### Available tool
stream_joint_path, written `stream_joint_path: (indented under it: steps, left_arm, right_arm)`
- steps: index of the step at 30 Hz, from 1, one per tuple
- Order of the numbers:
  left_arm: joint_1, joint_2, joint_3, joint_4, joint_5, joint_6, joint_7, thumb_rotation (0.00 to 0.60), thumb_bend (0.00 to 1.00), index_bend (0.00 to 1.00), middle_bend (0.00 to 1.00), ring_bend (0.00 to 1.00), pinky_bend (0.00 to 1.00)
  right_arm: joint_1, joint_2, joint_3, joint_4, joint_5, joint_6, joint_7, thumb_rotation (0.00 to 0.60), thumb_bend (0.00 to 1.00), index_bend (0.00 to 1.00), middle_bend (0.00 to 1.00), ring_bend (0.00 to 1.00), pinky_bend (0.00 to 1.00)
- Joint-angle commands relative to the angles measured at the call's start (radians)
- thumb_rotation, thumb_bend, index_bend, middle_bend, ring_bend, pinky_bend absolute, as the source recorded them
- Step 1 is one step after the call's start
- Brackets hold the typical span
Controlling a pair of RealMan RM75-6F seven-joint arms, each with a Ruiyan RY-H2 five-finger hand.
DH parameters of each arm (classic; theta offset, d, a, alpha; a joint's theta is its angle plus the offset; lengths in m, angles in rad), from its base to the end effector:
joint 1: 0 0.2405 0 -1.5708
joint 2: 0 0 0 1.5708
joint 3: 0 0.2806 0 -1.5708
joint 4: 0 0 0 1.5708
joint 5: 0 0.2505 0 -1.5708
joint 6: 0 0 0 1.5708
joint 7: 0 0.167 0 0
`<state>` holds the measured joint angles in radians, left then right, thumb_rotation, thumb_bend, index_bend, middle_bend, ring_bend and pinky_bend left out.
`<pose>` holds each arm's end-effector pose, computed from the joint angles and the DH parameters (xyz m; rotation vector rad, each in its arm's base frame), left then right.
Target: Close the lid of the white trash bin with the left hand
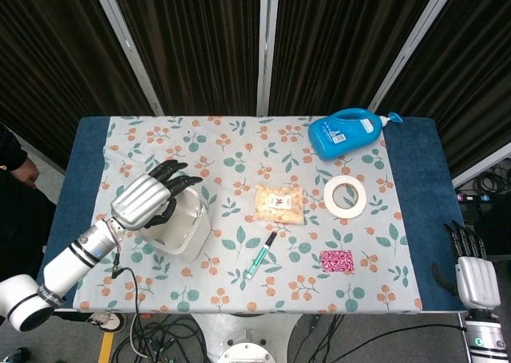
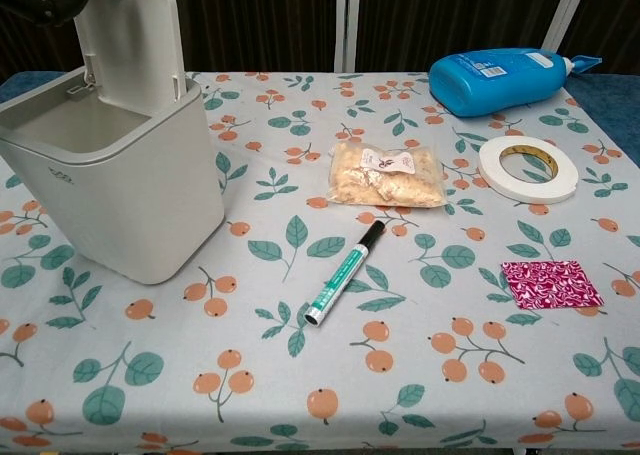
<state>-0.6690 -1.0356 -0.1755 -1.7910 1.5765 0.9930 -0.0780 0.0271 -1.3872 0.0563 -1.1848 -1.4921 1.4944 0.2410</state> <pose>-0.1385 0.3592 0.0839 -2.0400 -0.7749 -1.1691 -0.4221 -0.1907 0.0867 1.2750 -0.9892 0.9277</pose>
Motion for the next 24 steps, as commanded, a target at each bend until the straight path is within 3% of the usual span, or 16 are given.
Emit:
stream_joint_path:
  steps: [1, 11, 24]
  left_arm:
    - [0.009, 0.012, 0.008, -0.019, -0.018, 0.006, 0.022, 0.600, 0.76, 0.15, 0.27, 0.06, 0.09]
    - [0.057, 0.052, 0.050, -0.070, -0.010, 0.060, 0.043, 0.600, 0.76, 0.15, 0.30, 0.06, 0.09]
    - [0.128, 0.063, 0.127, -0.107, 0.076, 0.141, 0.082, 0.600, 0.76, 0.15, 0.31, 0.06, 0.09]
  right_arm:
    - [0.000, -0.001, 0.000, 0.002, 0.000, 0.001, 0.001, 0.600, 0.32, 0.00, 0.00, 0.00, 0.00]
    - [0.000, -0.003, -0.002, 0.001, -0.002, -0.001, -0.004, 0.600, 0.32, 0.00, 0.00, 0.00, 0.00]
    - [0.004, -0.005, -0.005, -0.008, -0.007, -0.005, -0.017, 0.600, 0.32, 0.00, 0.00, 0.00, 0.00]
